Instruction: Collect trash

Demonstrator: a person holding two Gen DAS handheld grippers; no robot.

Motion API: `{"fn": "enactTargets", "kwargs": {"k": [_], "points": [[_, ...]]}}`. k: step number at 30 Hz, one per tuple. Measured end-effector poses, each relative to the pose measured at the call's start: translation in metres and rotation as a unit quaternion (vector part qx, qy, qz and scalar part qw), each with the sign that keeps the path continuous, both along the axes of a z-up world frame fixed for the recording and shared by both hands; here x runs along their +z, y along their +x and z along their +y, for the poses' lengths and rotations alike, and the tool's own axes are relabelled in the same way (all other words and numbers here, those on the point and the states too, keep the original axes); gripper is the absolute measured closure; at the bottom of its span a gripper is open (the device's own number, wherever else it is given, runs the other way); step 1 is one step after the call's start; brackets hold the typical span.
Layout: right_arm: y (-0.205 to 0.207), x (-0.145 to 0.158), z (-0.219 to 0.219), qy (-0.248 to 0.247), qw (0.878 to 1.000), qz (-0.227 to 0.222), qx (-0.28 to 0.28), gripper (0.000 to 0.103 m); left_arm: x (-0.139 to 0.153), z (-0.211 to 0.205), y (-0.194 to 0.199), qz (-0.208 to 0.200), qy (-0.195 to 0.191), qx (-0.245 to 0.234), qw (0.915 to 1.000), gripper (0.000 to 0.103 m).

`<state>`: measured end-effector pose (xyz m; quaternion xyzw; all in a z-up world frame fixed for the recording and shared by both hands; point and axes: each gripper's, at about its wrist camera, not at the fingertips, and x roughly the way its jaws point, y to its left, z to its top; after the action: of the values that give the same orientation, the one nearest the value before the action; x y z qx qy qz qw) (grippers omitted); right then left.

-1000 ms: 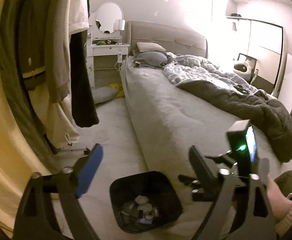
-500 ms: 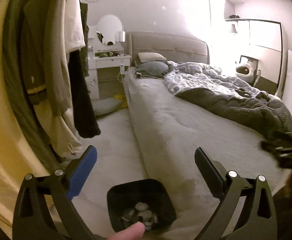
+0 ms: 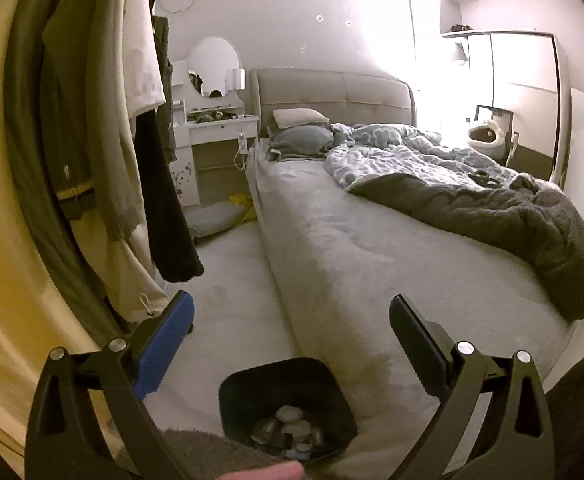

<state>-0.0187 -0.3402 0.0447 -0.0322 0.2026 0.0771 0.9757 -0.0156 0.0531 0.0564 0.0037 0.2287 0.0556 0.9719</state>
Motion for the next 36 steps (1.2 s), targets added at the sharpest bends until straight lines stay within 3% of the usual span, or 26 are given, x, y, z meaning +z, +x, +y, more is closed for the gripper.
{"fn": "enactTargets", "kwargs": {"k": [4, 7, 14, 36], "points": [[0.002, -0.015, -0.019, 0.018, 0.999, 0.02, -0.017, 0.003, -0.004, -0.006, 0.0, -0.003, 0.007, -0.003, 1.0, 0.003], [0.008, -0.02, -0.022, 0.033, 0.999, 0.036, 0.002, 0.003, -0.007, -0.008, 0.0, -0.005, 0.008, -0.006, 0.9999, 0.003], [0.004, -0.02, -0.012, 0.038, 0.998, 0.025, 0.04, 0.003, -0.012, -0.002, 0.003, 0.002, -0.01, -0.005, 0.9999, 0.003], [0.001, -0.018, -0.008, 0.044, 0.998, 0.025, 0.046, 0.003, -0.017, -0.007, 0.007, 0.018, 0.0, -0.016, 0.9997, 0.003]]}}
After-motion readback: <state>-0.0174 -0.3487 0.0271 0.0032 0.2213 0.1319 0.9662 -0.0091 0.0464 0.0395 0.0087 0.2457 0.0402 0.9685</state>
